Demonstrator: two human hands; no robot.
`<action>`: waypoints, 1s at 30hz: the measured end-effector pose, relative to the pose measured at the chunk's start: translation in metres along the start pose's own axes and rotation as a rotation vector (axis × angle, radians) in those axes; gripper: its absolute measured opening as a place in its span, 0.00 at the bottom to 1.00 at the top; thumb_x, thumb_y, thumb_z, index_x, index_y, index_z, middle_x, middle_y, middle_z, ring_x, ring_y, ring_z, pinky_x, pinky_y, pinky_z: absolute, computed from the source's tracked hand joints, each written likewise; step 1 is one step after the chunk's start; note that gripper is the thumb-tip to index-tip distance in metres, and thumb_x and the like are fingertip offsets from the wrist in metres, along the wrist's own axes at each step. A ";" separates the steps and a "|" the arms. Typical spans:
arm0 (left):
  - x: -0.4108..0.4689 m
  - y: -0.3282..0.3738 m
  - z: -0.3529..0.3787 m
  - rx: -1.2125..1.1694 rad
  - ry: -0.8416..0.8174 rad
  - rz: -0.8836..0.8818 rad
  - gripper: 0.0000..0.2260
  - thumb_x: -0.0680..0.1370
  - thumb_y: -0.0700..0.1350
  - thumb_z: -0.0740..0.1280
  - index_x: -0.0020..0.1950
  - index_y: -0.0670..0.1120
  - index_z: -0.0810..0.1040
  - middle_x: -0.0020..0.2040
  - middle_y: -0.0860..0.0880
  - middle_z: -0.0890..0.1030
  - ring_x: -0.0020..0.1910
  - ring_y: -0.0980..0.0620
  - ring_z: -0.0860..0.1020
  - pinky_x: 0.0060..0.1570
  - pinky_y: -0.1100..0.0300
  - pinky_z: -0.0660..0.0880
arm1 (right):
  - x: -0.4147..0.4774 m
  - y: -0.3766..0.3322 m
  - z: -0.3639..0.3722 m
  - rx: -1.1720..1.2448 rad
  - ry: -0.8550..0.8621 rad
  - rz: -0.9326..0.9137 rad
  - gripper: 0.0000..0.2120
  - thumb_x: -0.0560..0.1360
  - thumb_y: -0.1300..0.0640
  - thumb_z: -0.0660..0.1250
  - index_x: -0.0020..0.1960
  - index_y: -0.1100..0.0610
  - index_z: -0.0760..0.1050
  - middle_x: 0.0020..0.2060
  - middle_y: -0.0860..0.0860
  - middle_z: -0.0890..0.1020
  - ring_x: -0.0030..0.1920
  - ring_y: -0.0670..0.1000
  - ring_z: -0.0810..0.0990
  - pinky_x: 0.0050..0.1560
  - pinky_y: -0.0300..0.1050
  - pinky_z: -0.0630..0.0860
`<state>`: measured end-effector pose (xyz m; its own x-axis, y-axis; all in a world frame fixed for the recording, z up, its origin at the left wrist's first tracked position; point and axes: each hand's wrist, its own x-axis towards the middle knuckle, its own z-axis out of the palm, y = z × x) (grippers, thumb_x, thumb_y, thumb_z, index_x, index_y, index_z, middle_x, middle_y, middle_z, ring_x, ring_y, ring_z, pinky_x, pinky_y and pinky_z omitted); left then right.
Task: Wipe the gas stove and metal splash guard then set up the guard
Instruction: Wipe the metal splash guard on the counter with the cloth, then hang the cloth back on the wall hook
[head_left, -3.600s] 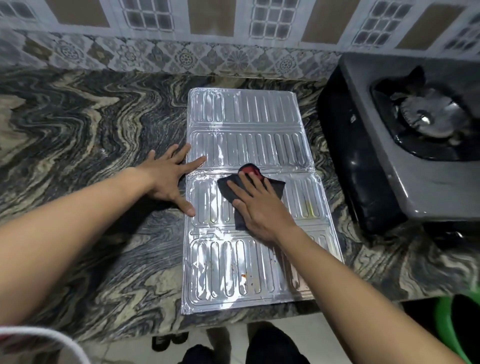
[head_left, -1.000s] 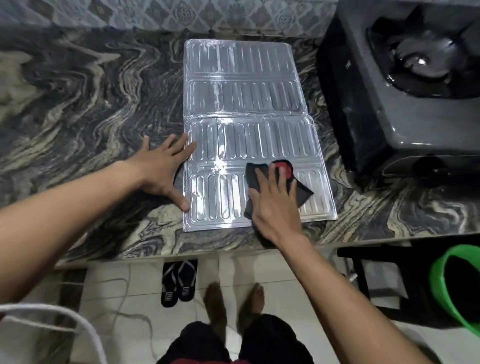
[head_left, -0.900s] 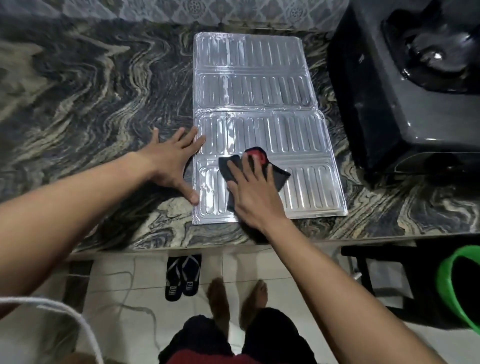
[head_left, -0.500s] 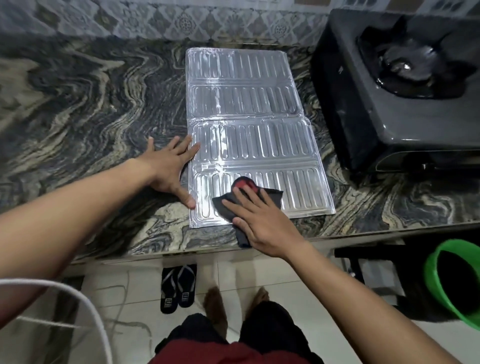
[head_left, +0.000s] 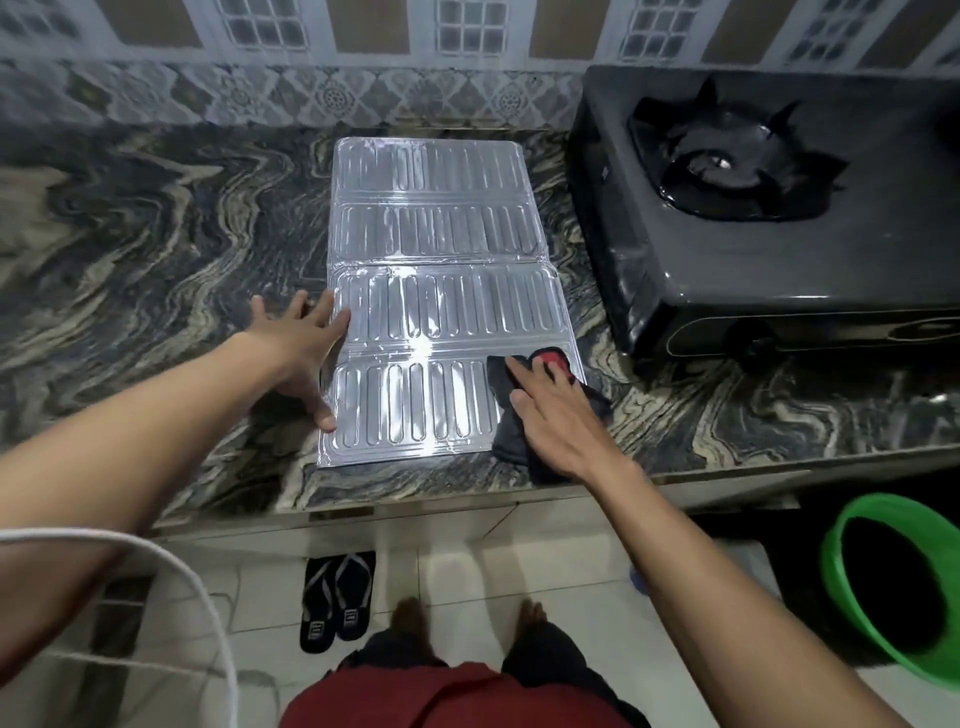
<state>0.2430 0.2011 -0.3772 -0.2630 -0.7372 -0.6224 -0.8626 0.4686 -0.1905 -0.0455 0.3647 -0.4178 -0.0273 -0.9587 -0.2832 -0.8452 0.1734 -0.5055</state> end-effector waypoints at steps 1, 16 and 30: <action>-0.004 0.010 -0.003 0.008 0.001 -0.028 0.68 0.56 0.67 0.79 0.79 0.53 0.34 0.80 0.49 0.33 0.79 0.40 0.38 0.69 0.26 0.43 | -0.001 0.002 -0.011 0.014 -0.006 -0.011 0.26 0.84 0.51 0.50 0.81 0.45 0.52 0.79 0.54 0.58 0.79 0.54 0.52 0.78 0.56 0.52; -0.046 0.203 0.015 -0.411 0.500 -0.102 0.33 0.61 0.76 0.66 0.52 0.51 0.80 0.62 0.49 0.77 0.66 0.44 0.68 0.62 0.45 0.68 | 0.034 0.018 -0.055 -0.136 -0.197 -0.065 0.25 0.73 0.56 0.64 0.70 0.55 0.72 0.65 0.59 0.72 0.70 0.61 0.65 0.67 0.55 0.70; -0.076 0.206 0.007 -1.595 0.447 0.108 0.20 0.66 0.49 0.77 0.55 0.49 0.77 0.47 0.43 0.84 0.47 0.43 0.84 0.46 0.47 0.82 | -0.002 0.012 -0.099 0.590 -0.066 -0.244 0.11 0.72 0.64 0.72 0.48 0.54 0.73 0.36 0.49 0.81 0.35 0.47 0.77 0.36 0.40 0.73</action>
<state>0.0886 0.3570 -0.3744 -0.1991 -0.9409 -0.2741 -0.3052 -0.2063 0.9297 -0.1088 0.3465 -0.3425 0.1774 -0.9737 -0.1432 -0.3866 0.0649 -0.9200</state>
